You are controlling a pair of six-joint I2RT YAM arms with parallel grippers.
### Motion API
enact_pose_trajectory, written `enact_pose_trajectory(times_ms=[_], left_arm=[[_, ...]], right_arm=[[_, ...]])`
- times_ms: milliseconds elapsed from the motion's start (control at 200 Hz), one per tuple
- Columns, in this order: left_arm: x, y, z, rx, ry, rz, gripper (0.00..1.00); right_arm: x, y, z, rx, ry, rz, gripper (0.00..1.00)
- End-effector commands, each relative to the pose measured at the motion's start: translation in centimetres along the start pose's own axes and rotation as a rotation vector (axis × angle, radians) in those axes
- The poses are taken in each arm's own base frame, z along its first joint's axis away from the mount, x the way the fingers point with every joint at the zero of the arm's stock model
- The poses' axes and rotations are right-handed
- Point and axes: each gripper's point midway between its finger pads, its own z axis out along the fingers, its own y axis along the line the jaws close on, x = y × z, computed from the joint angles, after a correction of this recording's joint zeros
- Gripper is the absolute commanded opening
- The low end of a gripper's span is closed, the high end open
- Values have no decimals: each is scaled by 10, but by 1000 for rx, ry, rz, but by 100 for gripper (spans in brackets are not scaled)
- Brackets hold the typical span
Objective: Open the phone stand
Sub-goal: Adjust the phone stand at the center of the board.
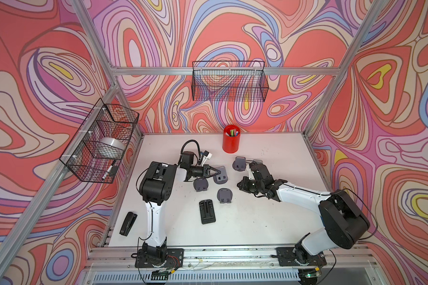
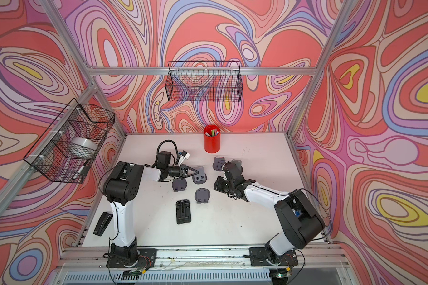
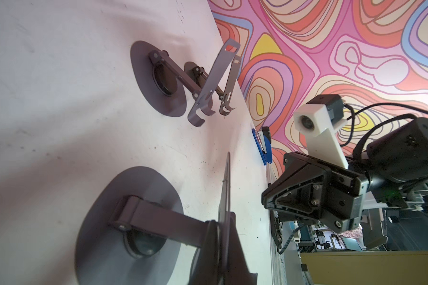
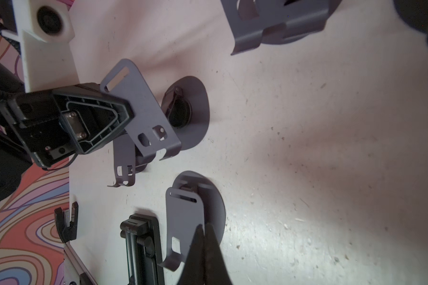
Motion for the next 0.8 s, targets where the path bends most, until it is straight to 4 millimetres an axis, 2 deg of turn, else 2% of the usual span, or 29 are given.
enact_pose_trajectory(times_ms=[0,245,265,336,796], left_arm=[[-7,-6,-5,12,-10,52,0],[-2,0,-4,6,3,44,0],[-2,-1,-5,6,3,44,0],[-1,0,-5,3,4,44,0],[4,8,-6,8,6,39,0]], right_arm=[[-10,7,14,-55,-49,48,0],[-20,14,46,-124,-61,106,0],[-15,9,54,-112,-48,111,0],[-16,11,63,-130,-45,117,0],[-17,21,87,-212,-56,150,0]])
